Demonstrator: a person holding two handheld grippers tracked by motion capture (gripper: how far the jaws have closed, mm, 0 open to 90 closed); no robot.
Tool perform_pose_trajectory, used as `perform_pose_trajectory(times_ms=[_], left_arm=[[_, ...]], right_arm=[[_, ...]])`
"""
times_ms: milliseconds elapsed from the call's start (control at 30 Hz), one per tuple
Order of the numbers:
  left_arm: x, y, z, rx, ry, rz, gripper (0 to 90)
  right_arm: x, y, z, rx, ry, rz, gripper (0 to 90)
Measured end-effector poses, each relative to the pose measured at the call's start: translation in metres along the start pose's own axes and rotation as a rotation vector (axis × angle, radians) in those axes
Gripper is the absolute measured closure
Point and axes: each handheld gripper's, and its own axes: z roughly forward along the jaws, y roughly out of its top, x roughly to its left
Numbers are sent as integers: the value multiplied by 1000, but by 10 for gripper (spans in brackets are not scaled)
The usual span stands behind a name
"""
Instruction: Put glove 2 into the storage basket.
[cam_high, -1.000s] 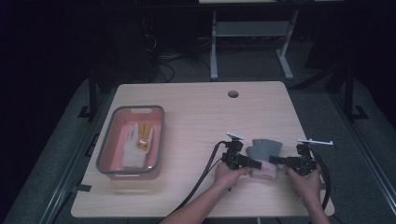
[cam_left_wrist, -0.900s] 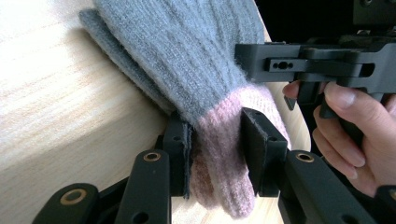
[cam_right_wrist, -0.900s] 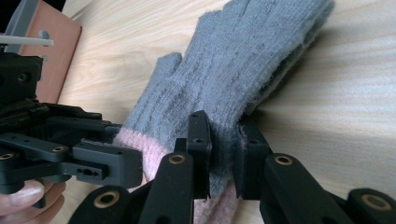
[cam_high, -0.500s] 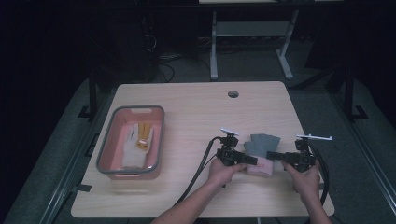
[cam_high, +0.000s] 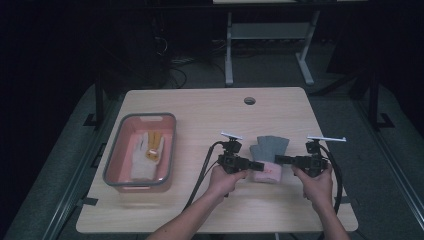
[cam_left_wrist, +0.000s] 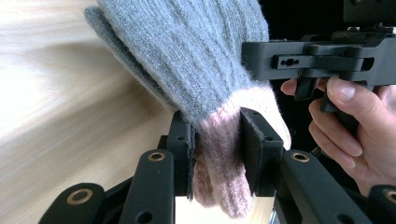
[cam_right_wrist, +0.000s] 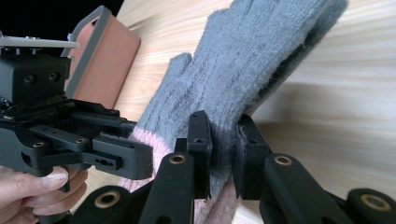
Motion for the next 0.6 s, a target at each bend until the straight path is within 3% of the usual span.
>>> perform_pose_trajectory(times_ms=[600], left_arm=[[2, 5, -43, -55, 9, 17, 674]], right_arm=[[34, 19, 15, 0, 57, -39, 790]])
